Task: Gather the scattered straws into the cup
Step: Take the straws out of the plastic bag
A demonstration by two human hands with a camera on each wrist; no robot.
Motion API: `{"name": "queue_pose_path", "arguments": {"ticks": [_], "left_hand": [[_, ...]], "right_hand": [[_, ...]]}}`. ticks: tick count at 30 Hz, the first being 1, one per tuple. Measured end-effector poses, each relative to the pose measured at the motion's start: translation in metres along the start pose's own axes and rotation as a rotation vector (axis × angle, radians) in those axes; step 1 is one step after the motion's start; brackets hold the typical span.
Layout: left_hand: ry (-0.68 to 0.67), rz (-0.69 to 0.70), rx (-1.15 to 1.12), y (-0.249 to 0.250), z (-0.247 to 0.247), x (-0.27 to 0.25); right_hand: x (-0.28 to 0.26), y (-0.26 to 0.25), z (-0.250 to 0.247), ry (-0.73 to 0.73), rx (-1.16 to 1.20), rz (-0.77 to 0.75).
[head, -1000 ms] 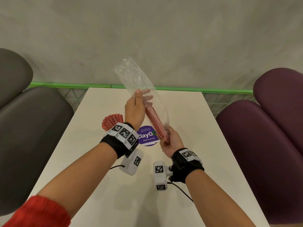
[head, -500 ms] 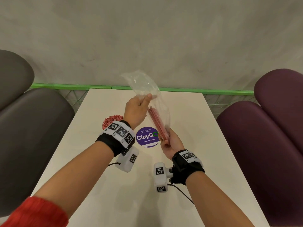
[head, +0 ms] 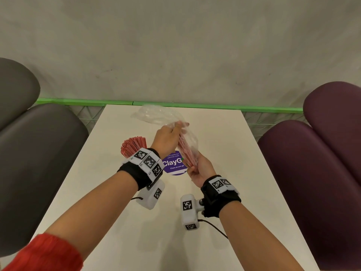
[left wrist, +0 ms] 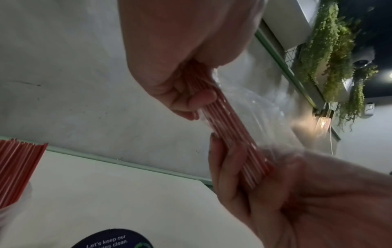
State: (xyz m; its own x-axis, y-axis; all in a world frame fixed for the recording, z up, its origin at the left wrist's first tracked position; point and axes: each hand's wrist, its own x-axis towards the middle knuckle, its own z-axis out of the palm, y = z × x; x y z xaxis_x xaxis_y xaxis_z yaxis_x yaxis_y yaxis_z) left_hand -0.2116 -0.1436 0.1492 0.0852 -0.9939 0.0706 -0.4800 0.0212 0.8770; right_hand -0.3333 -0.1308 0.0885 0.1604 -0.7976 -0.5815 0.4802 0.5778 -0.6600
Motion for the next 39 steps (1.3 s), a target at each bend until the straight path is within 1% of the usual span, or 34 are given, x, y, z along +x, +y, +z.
{"name": "queue_pose_path", "arguments": {"ticks": [3,6,7,9,11,13,15,17,20,21,23,26,28,30,32,34,39], "left_hand": [[-0.055,-0.005,0.028,-0.002,0.001,-0.002],[-0.101,0.053,0.107,-0.003,0.000,-0.003],[-0.082,0.069,0.137,-0.004,-0.001,-0.002],[0.005,0.057,0.150,-0.007,-0.003,0.002],[0.099,0.012,0.122,-0.007,-0.005,0.005],[0.156,-0.008,0.123,-0.006,-0.009,0.006],[0.178,-0.001,0.175,-0.004,-0.012,0.007],[0.181,0.005,0.211,-0.003,-0.012,0.007],[0.153,-0.012,0.197,0.000,-0.007,0.003],[0.137,-0.011,0.203,0.002,-0.004,0.001],[0.103,-0.004,0.209,0.004,-0.001,-0.002],[0.027,-0.010,0.150,0.005,0.000,-0.005],[-0.034,-0.015,0.099,0.006,-0.003,-0.005],[-0.048,-0.011,0.078,0.008,-0.007,-0.003],[-0.006,0.021,0.064,0.012,-0.012,0.000],[0.038,0.046,0.078,0.014,-0.014,0.004],[0.205,0.017,0.136,0.013,-0.019,0.011]], "right_hand": [[0.002,0.001,-0.001,-0.011,-0.004,0.007],[0.000,0.001,-0.002,-0.030,-0.008,0.018],[-0.001,0.000,-0.002,-0.036,-0.004,0.016],[-0.004,-0.003,-0.003,-0.078,0.037,0.021],[-0.005,-0.005,-0.008,-0.178,0.124,0.032],[-0.005,-0.006,-0.016,-0.288,0.176,0.014],[-0.005,-0.005,-0.021,-0.389,0.129,-0.015],[-0.005,-0.003,-0.020,-0.449,-0.063,-0.068],[-0.008,0.002,-0.010,-0.426,-0.445,-0.210],[-0.009,0.003,-0.007,-0.412,-0.531,-0.257],[-0.010,0.005,-0.001,-0.372,-0.625,-0.317],[-0.011,0.006,0.001,-0.305,-0.632,-0.351],[-0.012,0.009,-0.001,-0.291,-0.582,-0.319],[-0.013,0.010,-0.004,-0.304,-0.492,-0.279],[-0.014,0.010,-0.007,-0.321,-0.426,-0.257],[-0.016,0.008,-0.009,-0.338,-0.420,-0.247],[-0.019,0.008,-0.012,-0.350,-0.441,-0.239]]}}
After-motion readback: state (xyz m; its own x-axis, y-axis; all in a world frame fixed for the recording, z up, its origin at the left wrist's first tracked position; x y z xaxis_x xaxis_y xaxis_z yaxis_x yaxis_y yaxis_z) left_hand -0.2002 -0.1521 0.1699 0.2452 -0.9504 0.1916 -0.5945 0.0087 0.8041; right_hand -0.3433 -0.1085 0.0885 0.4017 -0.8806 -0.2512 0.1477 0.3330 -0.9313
